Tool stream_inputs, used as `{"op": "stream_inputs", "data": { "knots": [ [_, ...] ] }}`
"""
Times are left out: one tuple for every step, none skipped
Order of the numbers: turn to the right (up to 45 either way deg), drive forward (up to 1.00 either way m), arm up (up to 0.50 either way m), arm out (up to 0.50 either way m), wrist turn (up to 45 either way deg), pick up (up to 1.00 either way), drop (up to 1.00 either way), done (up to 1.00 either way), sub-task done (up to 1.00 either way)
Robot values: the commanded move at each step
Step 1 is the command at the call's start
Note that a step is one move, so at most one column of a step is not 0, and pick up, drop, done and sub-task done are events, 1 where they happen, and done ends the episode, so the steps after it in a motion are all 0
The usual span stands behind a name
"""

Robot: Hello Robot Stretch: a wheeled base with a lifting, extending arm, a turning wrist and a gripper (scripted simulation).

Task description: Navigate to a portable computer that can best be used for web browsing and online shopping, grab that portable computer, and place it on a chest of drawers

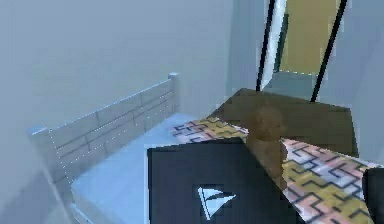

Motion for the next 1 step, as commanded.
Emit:
{"op": "stream_inputs", "data": {
  "knots": [
    [45.0,0.00,0.00,0.00,0.0,0.00,0.00,0.00,0.00]
  ]
}}
